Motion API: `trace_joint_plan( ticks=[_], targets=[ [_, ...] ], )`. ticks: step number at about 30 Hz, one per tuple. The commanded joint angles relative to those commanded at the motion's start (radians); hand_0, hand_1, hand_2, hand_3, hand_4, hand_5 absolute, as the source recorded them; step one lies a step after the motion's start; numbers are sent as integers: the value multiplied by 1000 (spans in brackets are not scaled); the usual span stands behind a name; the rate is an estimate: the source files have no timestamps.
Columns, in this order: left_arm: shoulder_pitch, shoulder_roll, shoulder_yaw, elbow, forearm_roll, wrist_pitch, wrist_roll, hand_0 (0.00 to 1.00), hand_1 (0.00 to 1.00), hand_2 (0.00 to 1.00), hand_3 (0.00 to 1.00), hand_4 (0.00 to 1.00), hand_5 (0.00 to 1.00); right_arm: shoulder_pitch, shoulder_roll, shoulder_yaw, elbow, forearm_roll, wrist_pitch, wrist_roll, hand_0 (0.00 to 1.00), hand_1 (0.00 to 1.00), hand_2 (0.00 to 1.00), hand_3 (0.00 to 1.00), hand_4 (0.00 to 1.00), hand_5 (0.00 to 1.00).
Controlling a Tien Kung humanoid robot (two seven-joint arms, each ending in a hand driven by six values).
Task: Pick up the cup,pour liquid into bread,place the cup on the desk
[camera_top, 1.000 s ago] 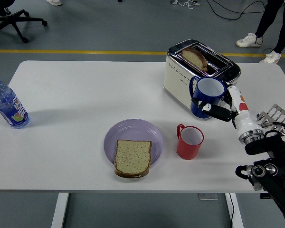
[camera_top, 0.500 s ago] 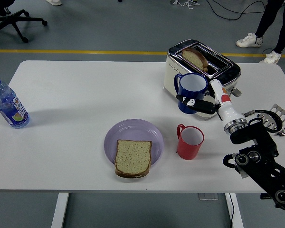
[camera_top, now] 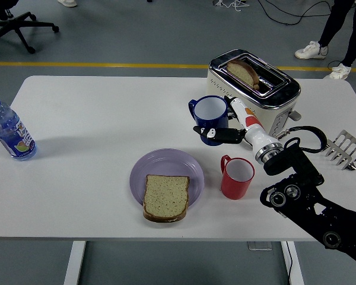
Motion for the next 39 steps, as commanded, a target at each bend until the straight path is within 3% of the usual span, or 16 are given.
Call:
trace_joint_plan(
  ticks=[2,3,19,39],
  targets=[
    [-1,1,3,0,-3,0,-1,681,748,770,663,419,998,19,-3,-28,-3,-18,1,-5,190,2,245,470,833,2],
    [-1,1,2,0,-3,0,-1,681,748,770,665,420,998,28,-5,-42,-6,-30,1,-7,185,2,247,458,780,2],
    [4,0,-3,0,6,-1,3,682,749,771,664,422,998,118,-36,-220,-55,-349,29,-62,189,2,248,454,760,2],
    [6,-1,1,0,0,-2,4,682,750,771,664,421,998,274,-93,-388,-59,-502,98,-74,199,2,257,444,725,2]
  ],
)
